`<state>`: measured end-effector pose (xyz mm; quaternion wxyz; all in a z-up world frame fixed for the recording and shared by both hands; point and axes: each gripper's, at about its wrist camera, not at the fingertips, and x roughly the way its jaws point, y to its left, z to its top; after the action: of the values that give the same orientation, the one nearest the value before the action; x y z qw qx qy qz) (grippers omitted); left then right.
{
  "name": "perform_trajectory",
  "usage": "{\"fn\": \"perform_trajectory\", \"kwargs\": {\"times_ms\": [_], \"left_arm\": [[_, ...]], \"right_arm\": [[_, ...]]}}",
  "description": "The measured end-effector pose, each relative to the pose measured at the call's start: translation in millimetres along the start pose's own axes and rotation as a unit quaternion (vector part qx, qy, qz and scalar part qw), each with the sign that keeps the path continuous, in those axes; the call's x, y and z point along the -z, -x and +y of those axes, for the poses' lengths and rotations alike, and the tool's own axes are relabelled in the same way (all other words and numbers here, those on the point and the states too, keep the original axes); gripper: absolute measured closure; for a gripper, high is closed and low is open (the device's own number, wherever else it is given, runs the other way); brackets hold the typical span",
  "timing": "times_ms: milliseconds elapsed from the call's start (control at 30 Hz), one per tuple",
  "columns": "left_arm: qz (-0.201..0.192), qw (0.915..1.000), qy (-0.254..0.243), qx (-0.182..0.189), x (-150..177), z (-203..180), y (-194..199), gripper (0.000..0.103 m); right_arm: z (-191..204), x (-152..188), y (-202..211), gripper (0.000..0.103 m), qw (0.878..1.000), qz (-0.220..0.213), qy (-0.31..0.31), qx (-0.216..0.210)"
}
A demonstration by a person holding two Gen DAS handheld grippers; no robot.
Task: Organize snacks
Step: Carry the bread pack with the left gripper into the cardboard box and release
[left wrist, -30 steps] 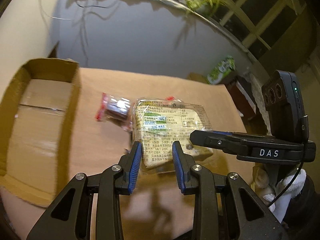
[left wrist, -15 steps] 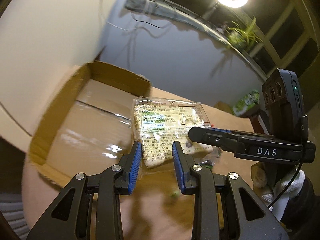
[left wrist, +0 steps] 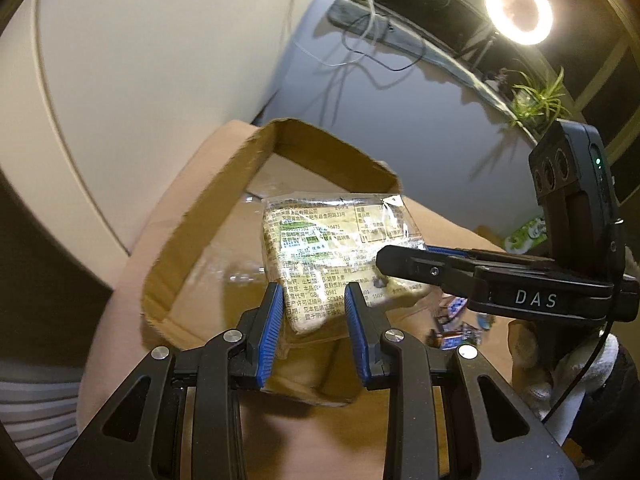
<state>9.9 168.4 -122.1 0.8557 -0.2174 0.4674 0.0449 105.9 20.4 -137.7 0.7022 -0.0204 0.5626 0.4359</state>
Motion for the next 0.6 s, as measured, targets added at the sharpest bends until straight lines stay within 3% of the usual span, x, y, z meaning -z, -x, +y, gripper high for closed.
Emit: {"fn": "perform_trajectory", "kwargs": {"times_ms": [467, 600], "left_arm": [[0.023, 0.9989, 0.012, -0.04, 3.1, 31.9, -21.7, 0.074], [0.017, 0.9987, -0.004, -0.048, 3.3, 26.3, -17.8, 0.074]], "right_arm": [[11.3, -9.0, -45.2, 0.056, 0.999, 0.034, 0.023, 0.013], [10.8, -8.7, -39.4, 0.031, 0.999, 0.02, 0.023, 0.018]]}}
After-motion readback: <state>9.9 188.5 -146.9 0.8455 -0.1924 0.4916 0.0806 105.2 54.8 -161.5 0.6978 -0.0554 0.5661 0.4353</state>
